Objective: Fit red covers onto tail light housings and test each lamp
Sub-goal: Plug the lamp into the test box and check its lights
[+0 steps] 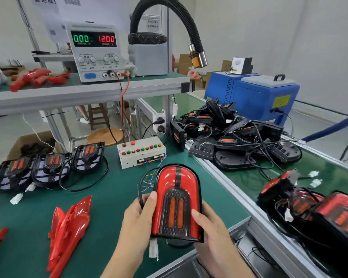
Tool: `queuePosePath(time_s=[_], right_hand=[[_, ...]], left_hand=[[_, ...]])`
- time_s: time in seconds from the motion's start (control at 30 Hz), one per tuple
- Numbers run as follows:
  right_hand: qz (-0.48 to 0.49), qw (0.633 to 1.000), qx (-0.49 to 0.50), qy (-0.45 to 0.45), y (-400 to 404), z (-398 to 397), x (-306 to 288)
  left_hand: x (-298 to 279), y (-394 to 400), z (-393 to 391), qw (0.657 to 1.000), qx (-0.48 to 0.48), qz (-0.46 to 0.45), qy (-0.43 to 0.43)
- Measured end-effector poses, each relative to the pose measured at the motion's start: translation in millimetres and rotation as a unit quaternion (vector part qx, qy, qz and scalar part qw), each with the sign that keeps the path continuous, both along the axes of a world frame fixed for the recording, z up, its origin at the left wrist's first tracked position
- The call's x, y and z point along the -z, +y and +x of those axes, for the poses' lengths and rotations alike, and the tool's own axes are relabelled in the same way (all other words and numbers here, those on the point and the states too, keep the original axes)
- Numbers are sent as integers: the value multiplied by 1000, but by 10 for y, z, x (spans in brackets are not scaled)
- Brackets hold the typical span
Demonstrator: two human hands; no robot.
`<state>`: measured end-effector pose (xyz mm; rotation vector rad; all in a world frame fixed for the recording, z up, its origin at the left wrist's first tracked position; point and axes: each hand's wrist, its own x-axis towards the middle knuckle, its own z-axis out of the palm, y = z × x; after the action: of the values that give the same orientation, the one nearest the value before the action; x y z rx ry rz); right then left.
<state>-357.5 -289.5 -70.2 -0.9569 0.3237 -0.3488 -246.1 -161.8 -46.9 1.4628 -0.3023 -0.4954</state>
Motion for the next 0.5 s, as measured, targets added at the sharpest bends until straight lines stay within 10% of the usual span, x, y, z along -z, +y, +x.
queuePosePath(time_s=[0.5], right_hand=[[103, 978, 171, -51, -381, -677, -231]], left_hand=[[-466, -1223, -641, 964, 120, -137, 195]])
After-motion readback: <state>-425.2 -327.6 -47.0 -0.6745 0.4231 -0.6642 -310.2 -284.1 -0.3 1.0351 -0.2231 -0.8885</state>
